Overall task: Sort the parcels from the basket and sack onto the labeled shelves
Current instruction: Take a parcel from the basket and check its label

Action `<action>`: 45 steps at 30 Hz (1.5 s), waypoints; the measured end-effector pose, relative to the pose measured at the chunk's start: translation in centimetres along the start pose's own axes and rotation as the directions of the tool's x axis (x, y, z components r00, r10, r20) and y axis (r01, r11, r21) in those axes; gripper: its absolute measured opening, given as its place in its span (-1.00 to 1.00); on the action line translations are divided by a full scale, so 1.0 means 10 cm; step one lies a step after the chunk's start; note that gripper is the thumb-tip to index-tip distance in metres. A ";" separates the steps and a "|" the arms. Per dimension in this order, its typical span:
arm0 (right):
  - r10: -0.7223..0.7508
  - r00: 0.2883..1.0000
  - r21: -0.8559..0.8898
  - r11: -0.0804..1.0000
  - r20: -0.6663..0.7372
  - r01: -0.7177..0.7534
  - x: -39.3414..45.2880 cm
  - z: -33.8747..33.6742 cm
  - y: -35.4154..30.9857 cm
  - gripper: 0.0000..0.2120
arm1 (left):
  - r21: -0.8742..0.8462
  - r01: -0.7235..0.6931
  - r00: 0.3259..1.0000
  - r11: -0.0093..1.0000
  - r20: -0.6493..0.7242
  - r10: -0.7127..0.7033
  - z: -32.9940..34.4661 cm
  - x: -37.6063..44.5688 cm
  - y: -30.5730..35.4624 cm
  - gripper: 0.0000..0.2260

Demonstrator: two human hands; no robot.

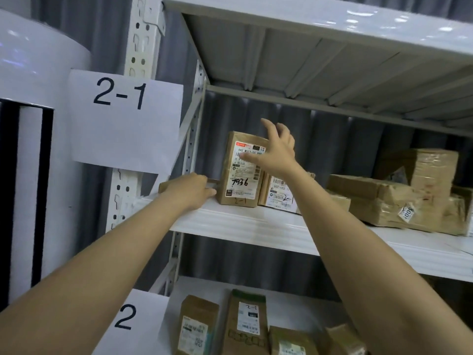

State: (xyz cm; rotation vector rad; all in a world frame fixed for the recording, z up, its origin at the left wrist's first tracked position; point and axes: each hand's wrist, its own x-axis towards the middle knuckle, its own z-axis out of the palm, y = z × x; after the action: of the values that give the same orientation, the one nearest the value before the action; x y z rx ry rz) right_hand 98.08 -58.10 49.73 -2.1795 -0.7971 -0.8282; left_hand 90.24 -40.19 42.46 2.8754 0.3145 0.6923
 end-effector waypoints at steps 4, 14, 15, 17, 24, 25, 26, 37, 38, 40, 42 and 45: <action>-0.040 0.995 0.002 0.999 0.091 0.040 0.17 -0.05 0.12 -0.04 | -0.002 0.045 0.999 0.999 0.022 -0.045 0.03 0.01 -0.03 -0.63; -0.108 0.950 0.226 0.973 0.293 0.041 0.33 -0.02 0.31 -0.32 | -0.012 0.107 0.992 0.994 0.063 -0.106 0.04 0.01 0.02 -0.64; -0.121 0.950 0.245 0.968 0.286 0.050 0.35 -0.01 0.32 -0.37 | -0.020 0.105 0.993 0.994 0.061 -0.104 0.05 0.02 0.01 -0.65; -0.133 0.955 0.251 0.966 0.266 0.065 0.37 -0.01 0.35 -0.44 | -0.029 0.101 0.993 0.994 0.065 -0.099 0.06 0.04 0.00 -0.66; -0.165 0.959 0.145 0.980 0.232 0.134 0.40 0.03 0.27 -0.46 | -0.038 0.121 0.988 0.992 0.102 -0.117 0.10 0.21 0.08 -0.69; -0.156 0.961 0.119 0.984 0.227 0.131 0.41 0.03 0.25 -0.45 | -0.040 0.127 0.987 0.991 0.105 -0.122 0.10 0.22 0.10 -0.70; -0.147 0.964 0.089 0.987 0.221 0.130 0.41 0.04 0.22 -0.43 | -0.043 0.131 0.986 0.990 0.106 -0.126 0.12 0.24 0.10 -0.71; -0.109 0.992 0.286 0.954 0.064 0.086 0.45 -0.23 0.42 -0.47 | -0.172 0.207 0.976 0.963 0.106 -0.191 0.17 0.26 0.12 -0.49; -0.078 0.996 0.283 0.957 0.041 0.063 0.45 -0.29 0.55 -0.52 | -0.243 0.226 0.973 0.943 0.106 -0.206 0.18 0.26 0.12 -0.43; 0.001 0.985 0.060 0.998 0.171 -0.011 0.44 -0.34 0.86 -0.50 | -0.361 0.238 0.971 0.901 0.091 -0.220 0.17 0.25 0.16 -0.37; 0.131 0.938 -0.243 0.968 0.321 -0.052 0.37 -0.32 1.09 -0.38 | -0.442 0.216 0.976 0.871 0.088 -0.198 0.17 0.26 0.21 -0.33; 0.217 0.893 -0.297 0.950 0.394 -0.099 0.26 -0.28 1.12 -0.33 | -0.504 0.164 0.986 0.848 0.065 -0.152 0.19 0.22 0.30 -0.40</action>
State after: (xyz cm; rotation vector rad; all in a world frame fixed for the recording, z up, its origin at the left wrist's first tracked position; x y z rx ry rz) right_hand 106.76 -66.10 49.20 -2.6826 -0.7238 -0.3962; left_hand 93.59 -42.73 42.34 2.3219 0.3058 0.6015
